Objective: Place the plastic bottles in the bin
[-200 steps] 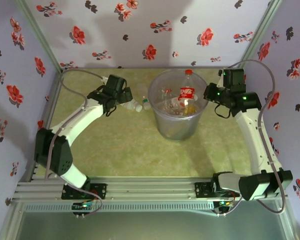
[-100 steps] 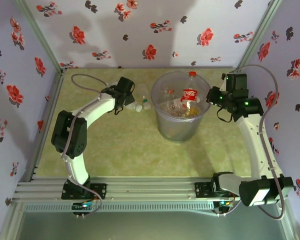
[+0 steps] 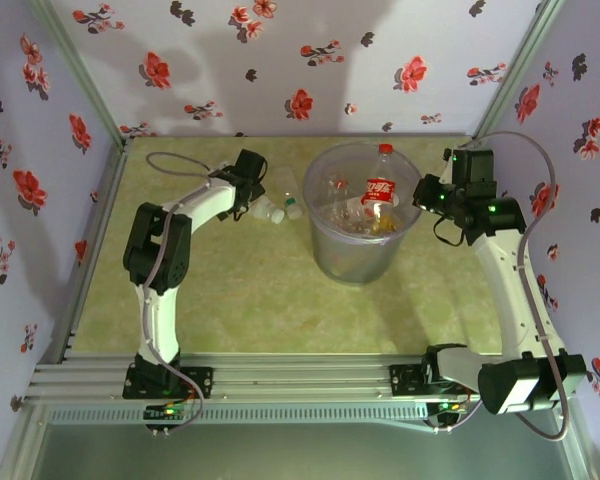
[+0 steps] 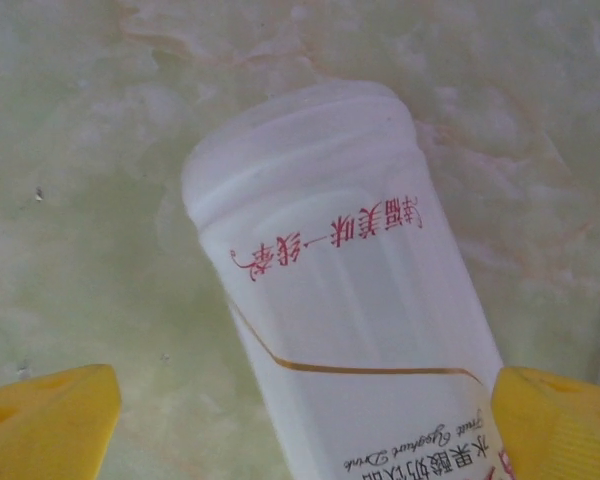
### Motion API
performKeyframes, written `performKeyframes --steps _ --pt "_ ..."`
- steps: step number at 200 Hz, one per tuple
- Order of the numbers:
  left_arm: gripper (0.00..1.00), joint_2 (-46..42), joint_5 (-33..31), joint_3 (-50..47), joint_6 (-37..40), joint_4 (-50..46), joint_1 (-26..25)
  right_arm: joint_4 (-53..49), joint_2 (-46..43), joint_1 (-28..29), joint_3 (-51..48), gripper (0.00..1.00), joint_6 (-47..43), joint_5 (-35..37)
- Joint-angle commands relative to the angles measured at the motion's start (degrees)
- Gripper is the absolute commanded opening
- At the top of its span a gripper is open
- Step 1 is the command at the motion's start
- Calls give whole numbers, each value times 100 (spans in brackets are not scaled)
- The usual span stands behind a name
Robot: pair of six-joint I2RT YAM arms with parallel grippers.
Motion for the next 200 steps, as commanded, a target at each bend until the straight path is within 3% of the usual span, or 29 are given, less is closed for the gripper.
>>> performKeyframes --steps 1,105,200 --pt "92 247 -178 149 -323 -262 38 61 -76 2 -79 0 -60 -153" --pt "70 651 70 115 -298 28 194 80 -123 2 -129 0 4 -196" --pt "55 -433 53 -405 -53 233 231 57 -157 2 -157 0 61 -285"
